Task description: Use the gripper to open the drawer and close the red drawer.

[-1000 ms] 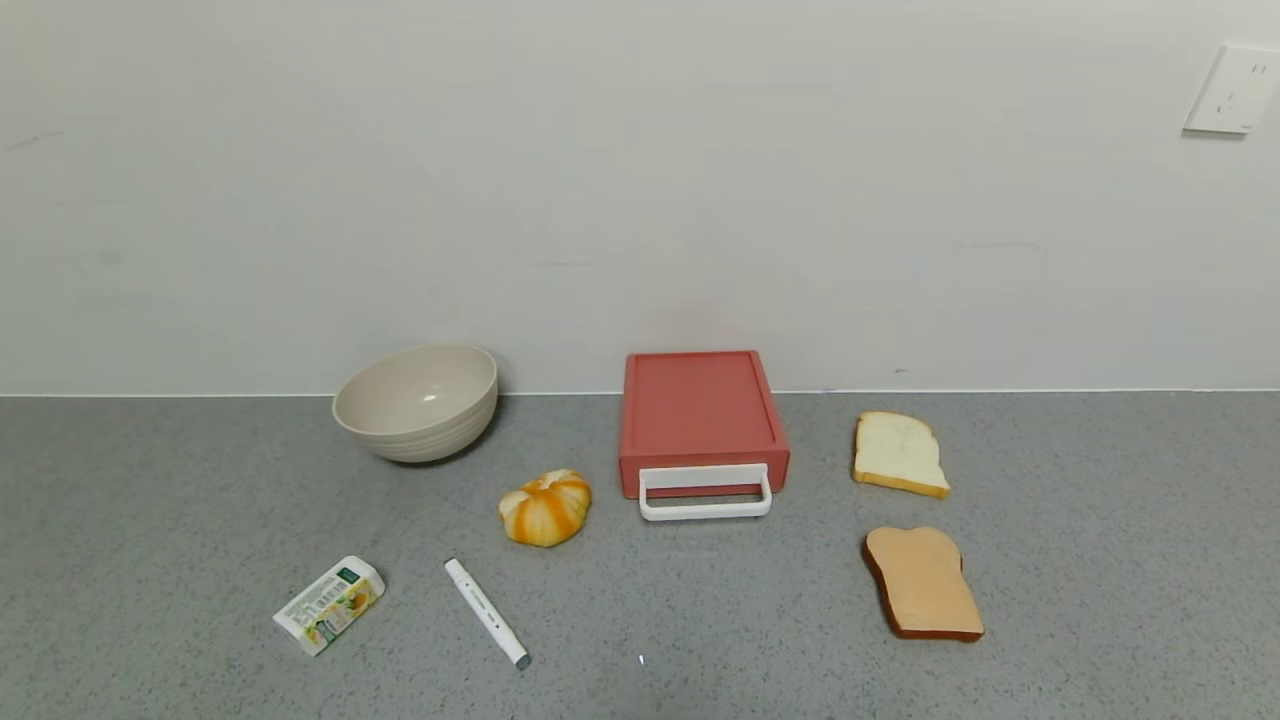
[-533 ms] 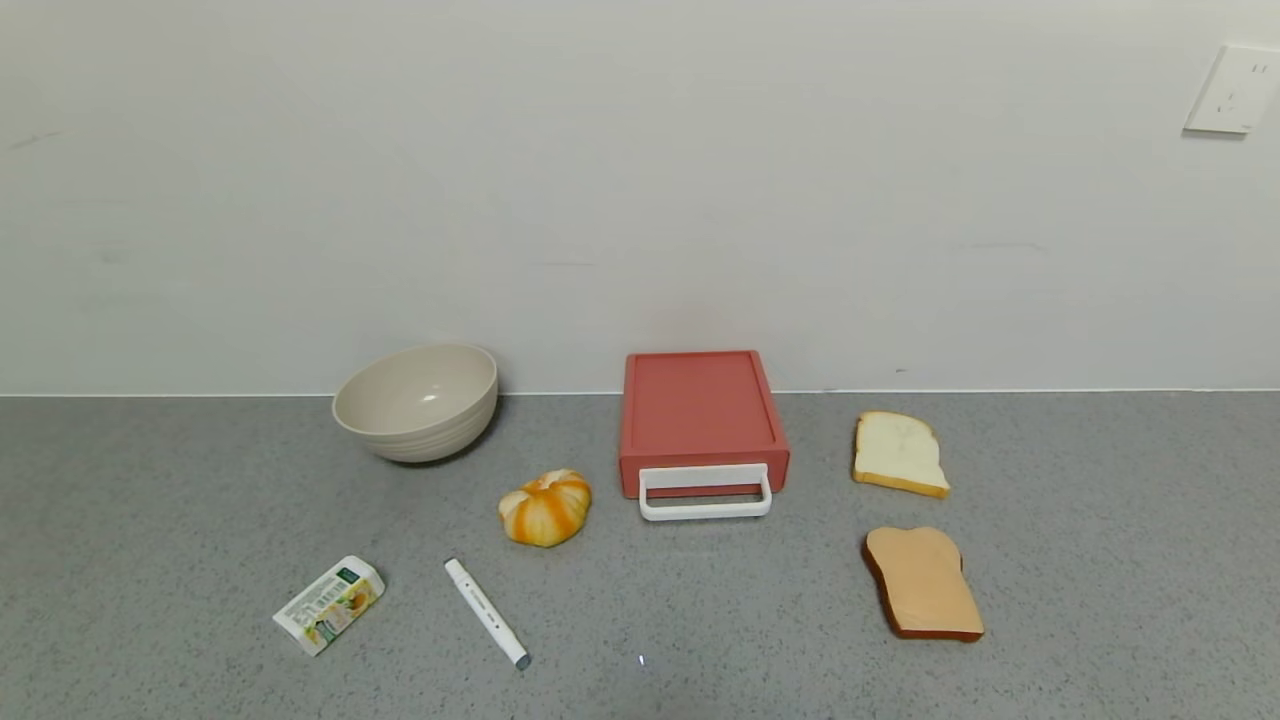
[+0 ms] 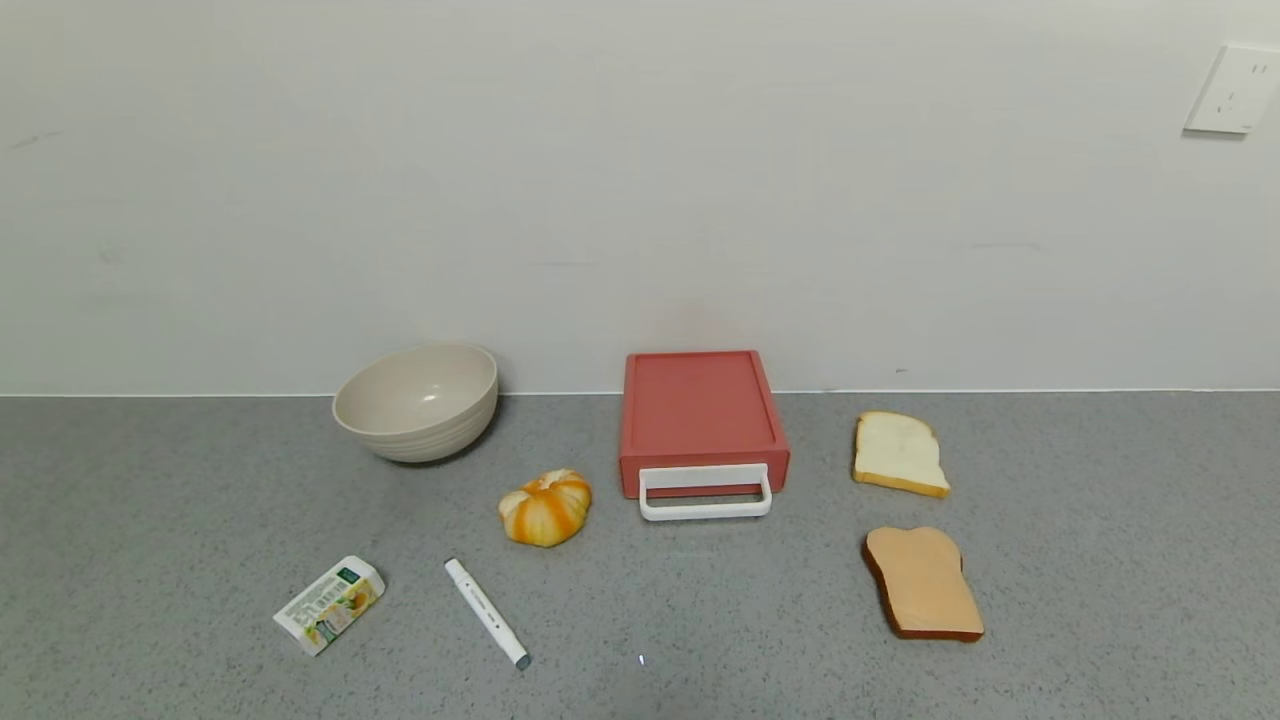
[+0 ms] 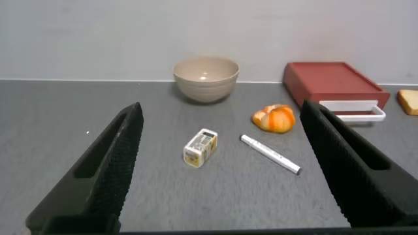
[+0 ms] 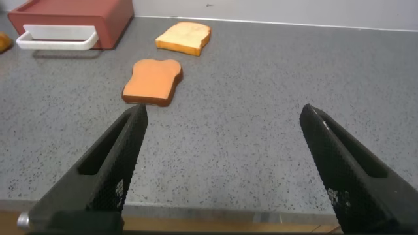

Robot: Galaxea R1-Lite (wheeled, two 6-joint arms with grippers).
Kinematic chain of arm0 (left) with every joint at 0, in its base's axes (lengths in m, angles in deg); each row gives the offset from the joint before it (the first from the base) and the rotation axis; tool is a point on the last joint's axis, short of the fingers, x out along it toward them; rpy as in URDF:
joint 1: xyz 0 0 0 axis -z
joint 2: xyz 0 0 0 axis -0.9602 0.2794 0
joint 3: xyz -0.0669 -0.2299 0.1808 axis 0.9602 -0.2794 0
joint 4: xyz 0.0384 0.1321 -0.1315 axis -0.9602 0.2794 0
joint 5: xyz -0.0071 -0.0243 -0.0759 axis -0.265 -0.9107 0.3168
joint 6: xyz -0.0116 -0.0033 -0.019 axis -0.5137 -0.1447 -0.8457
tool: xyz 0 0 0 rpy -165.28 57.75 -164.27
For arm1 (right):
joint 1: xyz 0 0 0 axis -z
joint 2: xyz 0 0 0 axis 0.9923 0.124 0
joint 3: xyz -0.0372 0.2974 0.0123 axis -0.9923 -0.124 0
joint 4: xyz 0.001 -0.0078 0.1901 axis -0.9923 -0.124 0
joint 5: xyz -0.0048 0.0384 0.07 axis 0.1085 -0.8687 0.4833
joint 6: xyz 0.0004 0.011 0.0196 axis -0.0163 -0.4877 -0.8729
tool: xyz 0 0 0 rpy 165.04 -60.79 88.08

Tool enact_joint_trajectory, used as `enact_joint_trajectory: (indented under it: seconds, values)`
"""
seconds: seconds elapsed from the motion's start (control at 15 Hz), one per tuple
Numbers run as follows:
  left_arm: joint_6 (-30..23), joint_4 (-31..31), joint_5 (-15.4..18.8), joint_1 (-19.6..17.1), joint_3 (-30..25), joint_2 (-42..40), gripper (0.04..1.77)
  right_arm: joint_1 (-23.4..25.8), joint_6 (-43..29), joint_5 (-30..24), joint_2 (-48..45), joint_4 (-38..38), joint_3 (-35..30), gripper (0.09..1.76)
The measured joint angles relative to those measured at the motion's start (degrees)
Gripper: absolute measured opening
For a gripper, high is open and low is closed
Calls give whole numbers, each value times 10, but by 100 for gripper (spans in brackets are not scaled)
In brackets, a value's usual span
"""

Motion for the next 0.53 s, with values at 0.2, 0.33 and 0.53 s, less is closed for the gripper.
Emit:
enact_joint_trajectory:
  seconds: [0.2, 0.33, 0.53]
  values:
    - [20, -89, 7, 0, -113, -12, 173, 0, 0, 0, 0, 0, 0, 171]
    - [18, -52, 11, 0, -135, -14, 173, 0, 0, 0, 0, 0, 0, 171]
    - [15, -29, 24, 0, -140, -15, 173, 0, 0, 0, 0, 0, 0, 171]
